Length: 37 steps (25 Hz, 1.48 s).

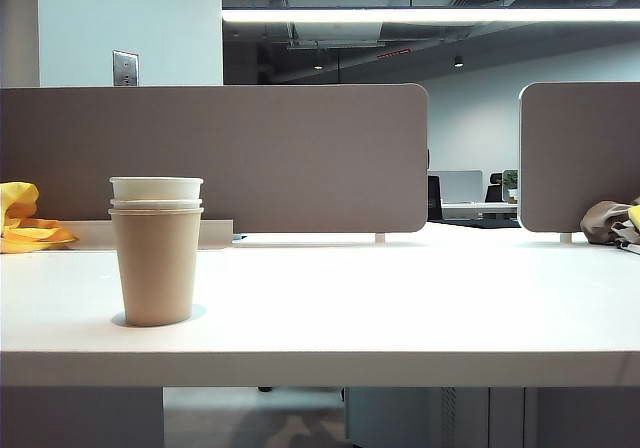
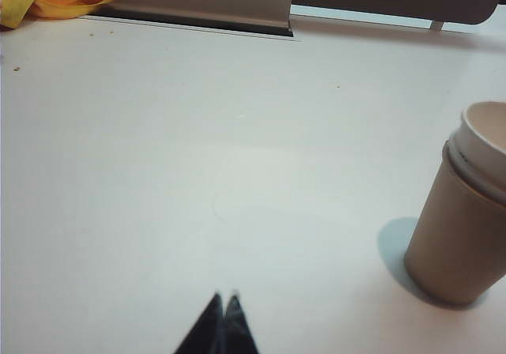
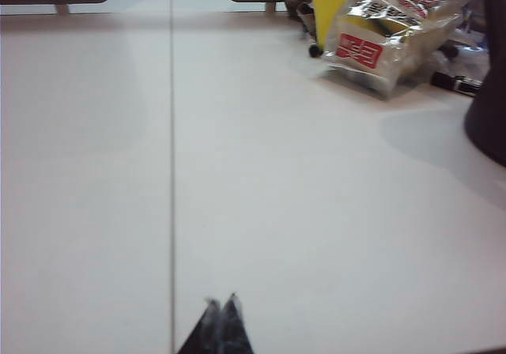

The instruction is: Pick up all the paper cups on the table one by one and stack them together.

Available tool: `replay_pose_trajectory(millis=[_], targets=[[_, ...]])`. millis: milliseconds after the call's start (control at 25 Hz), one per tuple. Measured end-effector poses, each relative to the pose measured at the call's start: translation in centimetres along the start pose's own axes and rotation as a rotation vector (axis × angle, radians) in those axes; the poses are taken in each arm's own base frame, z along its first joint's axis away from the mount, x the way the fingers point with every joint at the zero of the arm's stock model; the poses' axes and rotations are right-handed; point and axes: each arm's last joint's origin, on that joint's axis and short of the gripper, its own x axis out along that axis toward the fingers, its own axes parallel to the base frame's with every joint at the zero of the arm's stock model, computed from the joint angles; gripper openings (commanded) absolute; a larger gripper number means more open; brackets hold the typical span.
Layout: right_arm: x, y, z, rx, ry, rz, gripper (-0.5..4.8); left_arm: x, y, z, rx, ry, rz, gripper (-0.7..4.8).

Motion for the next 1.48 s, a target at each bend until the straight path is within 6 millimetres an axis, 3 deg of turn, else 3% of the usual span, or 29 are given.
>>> replay_pose_trajectory(millis=[1483], targets=[[-0.04, 0.41, -0.01, -0.007, 0.0, 0.045, 0.0, -0.01, 0.23, 0.01, -0.004, -0.002, 0.028, -0.06]])
